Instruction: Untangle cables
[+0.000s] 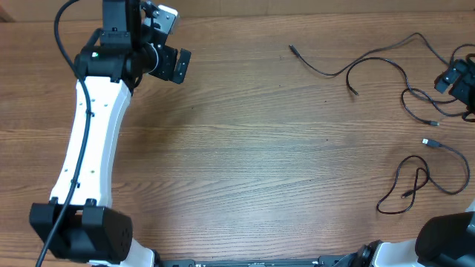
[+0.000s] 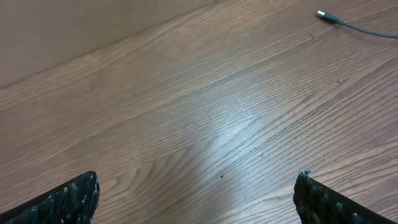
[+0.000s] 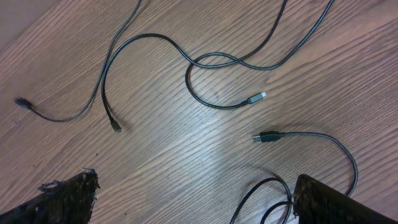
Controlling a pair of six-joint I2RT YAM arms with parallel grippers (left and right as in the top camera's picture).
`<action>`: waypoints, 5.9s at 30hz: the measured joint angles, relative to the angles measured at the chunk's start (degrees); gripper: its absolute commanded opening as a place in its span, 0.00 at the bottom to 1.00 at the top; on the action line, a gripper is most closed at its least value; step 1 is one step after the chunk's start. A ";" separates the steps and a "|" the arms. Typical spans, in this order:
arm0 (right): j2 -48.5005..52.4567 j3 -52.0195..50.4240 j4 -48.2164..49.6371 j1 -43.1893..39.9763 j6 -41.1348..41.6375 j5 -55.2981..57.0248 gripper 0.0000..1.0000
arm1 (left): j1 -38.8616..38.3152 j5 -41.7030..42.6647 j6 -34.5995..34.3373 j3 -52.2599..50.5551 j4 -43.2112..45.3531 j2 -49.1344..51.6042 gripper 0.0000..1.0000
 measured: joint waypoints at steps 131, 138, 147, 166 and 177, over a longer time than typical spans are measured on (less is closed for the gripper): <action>0.00 0.00 -0.02 0.00 0.00 -0.04 1.00 | -1.03 -8.02 -16.00 -99.21 45.64 -98.01 0.99; 0.00 0.00 -0.02 0.00 -0.02 -0.02 1.00 | -1.03 -8.02 -16.00 -99.21 45.62 -98.01 1.00; 0.00 0.00 -0.02 0.00 0.00 -0.02 1.00 | -1.03 -8.02 -16.00 -99.21 45.64 -98.01 1.00; 0.00 0.00 -0.04 0.00 -0.02 -0.02 1.00 | -1.03 -8.02 -16.00 -99.21 45.64 -98.01 1.00; 0.00 0.00 -0.04 0.00 -0.02 -0.02 1.00 | -1.03 -8.02 -16.00 -99.21 45.64 -98.01 0.99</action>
